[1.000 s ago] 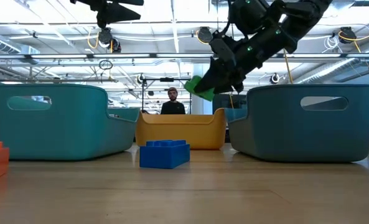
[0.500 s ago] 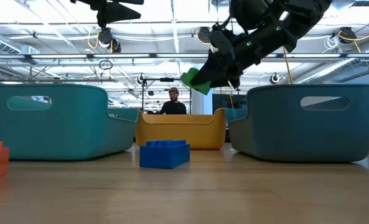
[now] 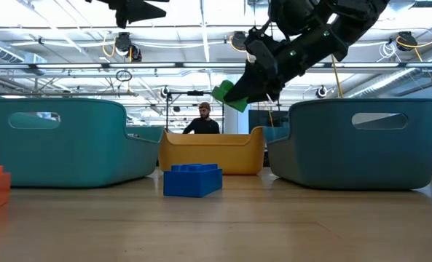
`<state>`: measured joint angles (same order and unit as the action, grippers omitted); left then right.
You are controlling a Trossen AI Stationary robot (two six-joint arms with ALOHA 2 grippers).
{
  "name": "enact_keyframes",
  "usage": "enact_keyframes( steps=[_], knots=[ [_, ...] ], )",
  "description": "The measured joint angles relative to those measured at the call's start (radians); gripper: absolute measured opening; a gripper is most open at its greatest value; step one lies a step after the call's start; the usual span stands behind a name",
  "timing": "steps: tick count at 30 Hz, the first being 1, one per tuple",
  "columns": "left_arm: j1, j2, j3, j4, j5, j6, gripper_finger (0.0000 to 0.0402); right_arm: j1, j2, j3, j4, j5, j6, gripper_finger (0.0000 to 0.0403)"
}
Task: Sort & place blocks by color
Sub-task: Put the green game piece into the yellow bin
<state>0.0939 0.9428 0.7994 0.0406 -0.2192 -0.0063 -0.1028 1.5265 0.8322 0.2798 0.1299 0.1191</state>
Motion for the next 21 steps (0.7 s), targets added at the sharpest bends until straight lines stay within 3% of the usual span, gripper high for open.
enact_keyframes(
  steps=[10,21],
  knots=[
    [0.076,0.004,0.0,-0.04,0.034,-0.014,0.0243,0.0,0.0,0.0,-0.005,-0.003,-0.1,0.013],
    [0.06,0.118,0.0,-0.146,0.037,-0.111,0.0243,0.0,0.0,-0.001,-0.003,-0.003,-0.157,0.0131]
  ],
)
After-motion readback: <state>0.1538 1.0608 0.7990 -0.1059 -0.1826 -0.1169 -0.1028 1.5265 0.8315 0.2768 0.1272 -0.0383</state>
